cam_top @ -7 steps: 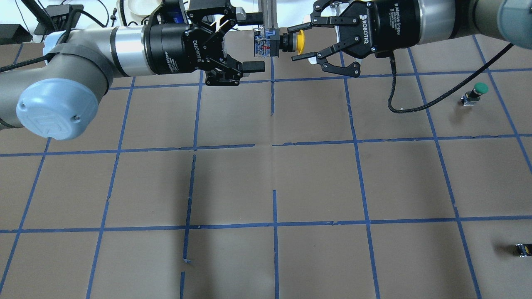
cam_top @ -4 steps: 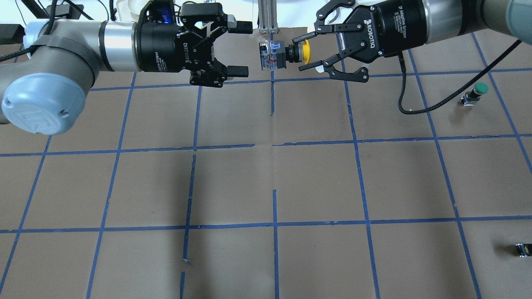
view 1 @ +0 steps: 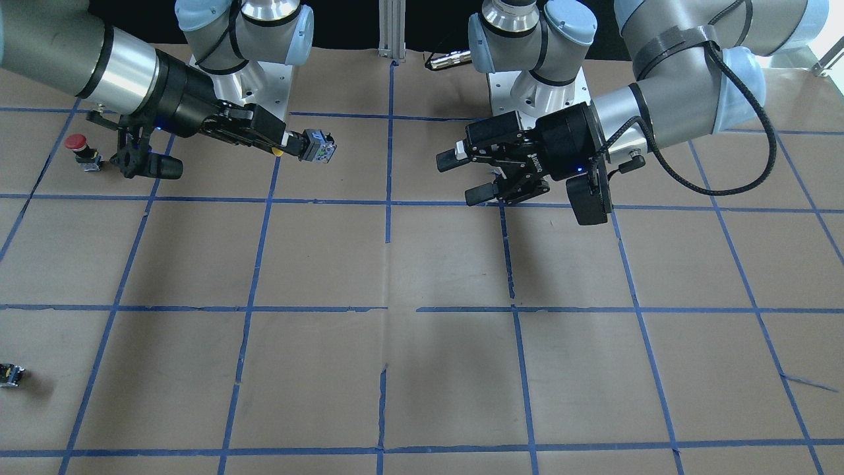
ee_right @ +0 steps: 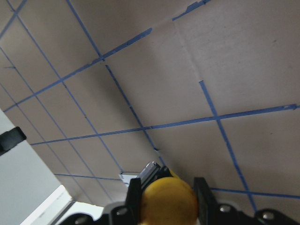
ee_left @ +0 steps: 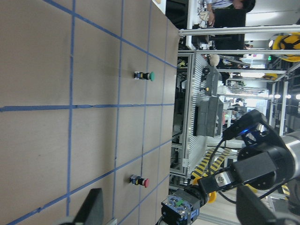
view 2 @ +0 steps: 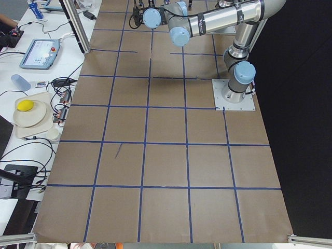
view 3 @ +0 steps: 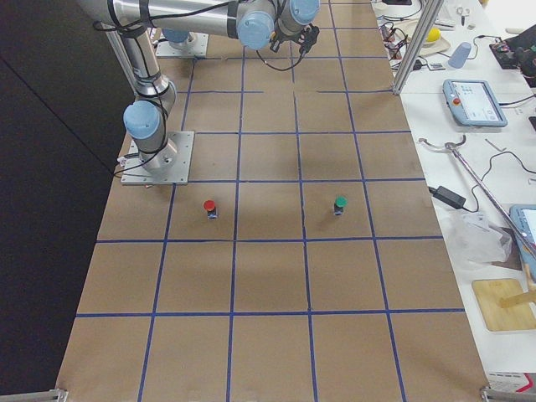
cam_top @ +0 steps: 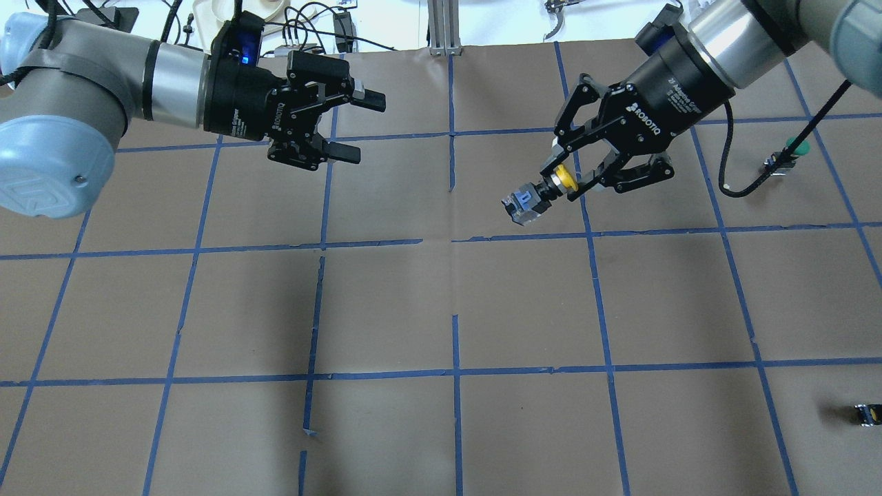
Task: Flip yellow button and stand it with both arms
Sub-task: 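Carry the yellow button with the right gripper while the left arm withdraws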
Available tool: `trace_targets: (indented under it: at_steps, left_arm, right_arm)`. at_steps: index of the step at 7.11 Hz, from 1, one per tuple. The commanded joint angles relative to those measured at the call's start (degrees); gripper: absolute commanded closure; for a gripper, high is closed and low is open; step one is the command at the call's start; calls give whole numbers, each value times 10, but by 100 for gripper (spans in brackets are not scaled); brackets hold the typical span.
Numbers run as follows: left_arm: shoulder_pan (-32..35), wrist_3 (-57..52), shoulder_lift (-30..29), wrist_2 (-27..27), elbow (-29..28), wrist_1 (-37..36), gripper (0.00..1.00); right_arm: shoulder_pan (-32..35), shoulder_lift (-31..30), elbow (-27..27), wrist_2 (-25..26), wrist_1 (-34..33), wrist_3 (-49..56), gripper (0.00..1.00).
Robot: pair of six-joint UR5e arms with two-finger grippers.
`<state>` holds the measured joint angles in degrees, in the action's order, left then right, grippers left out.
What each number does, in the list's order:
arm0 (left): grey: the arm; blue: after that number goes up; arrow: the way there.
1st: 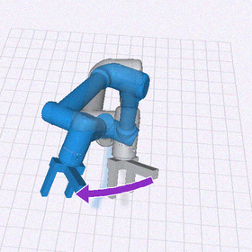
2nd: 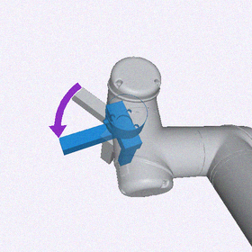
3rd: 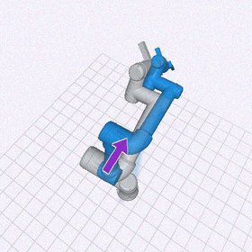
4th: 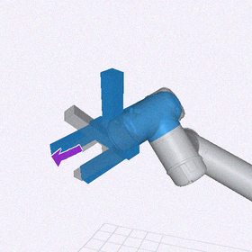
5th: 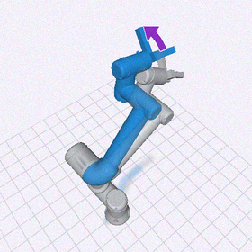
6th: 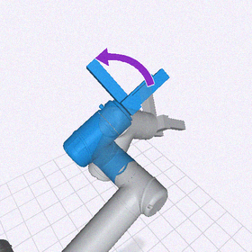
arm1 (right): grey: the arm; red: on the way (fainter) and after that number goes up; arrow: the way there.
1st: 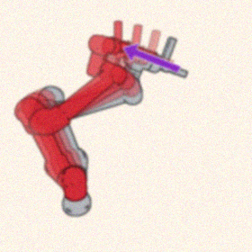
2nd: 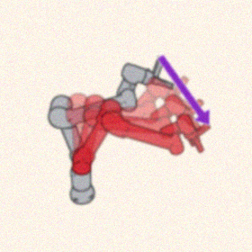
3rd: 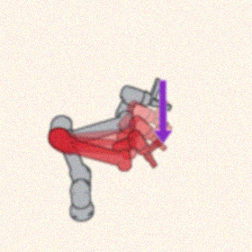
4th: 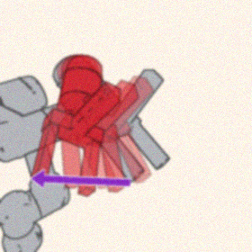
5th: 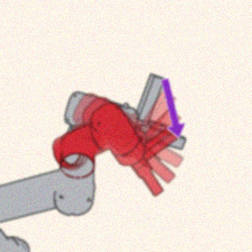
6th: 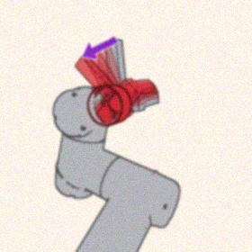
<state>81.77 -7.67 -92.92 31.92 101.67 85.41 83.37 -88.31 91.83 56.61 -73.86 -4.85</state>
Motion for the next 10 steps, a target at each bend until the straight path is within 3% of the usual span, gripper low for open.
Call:
trace_targets:
  at_steps: [1,2,4,6,8,10]
  left_arm:
    - [-1,2,-6,93,-2,-5,1]
    - [0,5,-9,125,-3,-3,1]
    - [4,9,-12,241,-18,-5,1]
    - [8,9,-18,328,-44,-2,1]
    - [9,3,-18,425,-52,-6,1]
    - [36,0,-8,510,-53,-12,1]
  right_arm:
    - [6,-2,29,136,-35,179,78]
    - [6,-4,35,188,-68,266,79]
    - [-3,-4,78,279,-159,447,79]
    - [-42,-17,152,279,-248,637,80]
    - [-136,-26,218,272,-321,943,80]
    - [-245,-22,226,267,-331,1202,80]
